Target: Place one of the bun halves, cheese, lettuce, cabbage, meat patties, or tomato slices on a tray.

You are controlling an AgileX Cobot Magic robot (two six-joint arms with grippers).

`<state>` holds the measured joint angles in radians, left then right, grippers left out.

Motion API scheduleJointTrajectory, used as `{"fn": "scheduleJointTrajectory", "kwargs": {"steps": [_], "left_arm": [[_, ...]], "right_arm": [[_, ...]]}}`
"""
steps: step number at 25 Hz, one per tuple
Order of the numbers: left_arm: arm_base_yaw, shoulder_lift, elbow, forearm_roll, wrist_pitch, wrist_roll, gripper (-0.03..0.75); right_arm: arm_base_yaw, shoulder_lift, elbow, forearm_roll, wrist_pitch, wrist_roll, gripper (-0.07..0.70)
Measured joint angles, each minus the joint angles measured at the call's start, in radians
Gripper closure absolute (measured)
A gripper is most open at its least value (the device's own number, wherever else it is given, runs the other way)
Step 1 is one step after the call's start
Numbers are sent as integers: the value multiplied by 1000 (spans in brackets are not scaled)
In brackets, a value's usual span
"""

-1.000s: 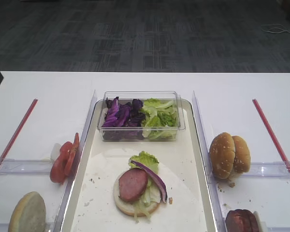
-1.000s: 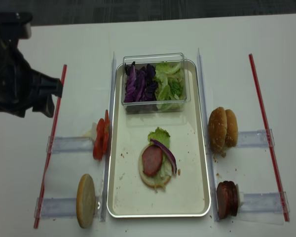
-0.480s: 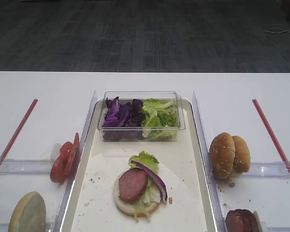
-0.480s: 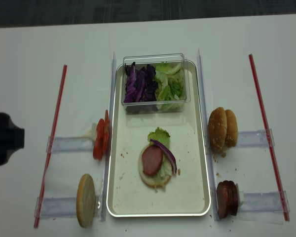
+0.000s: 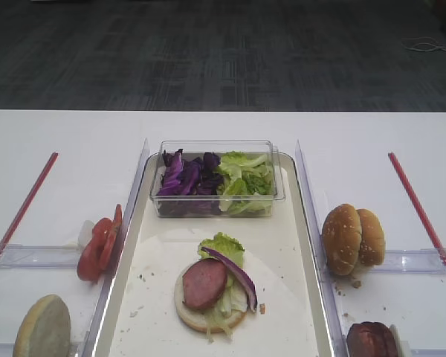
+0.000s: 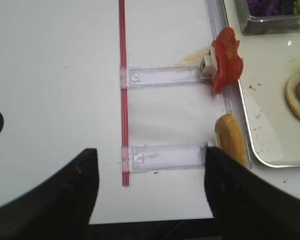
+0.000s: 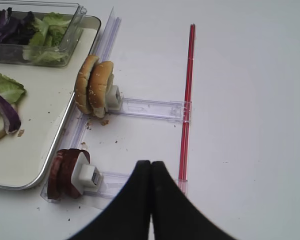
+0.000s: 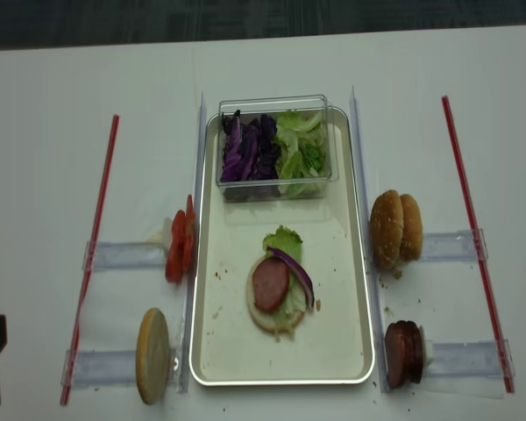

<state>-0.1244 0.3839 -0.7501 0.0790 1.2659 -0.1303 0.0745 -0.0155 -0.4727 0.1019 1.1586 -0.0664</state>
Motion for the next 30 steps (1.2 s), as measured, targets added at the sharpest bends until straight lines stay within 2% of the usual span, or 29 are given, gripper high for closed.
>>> {"fn": "scheduleJointTrajectory", "kwargs": {"steps": [12,19,25,30], "left_arm": [[0,-337,144,4,10,1,283],[0,-402,222,6,12,2,283],[0,-403,257,-1,-59,19,288],[0,-403,267,-21,-72,56,291]], "right_arm": [[0,0,0,0,0,0,400],[0,0,0,0,0,0,400],[0,0,1,0,0,0,400],[0,0,1,0,0,0,400]]}}
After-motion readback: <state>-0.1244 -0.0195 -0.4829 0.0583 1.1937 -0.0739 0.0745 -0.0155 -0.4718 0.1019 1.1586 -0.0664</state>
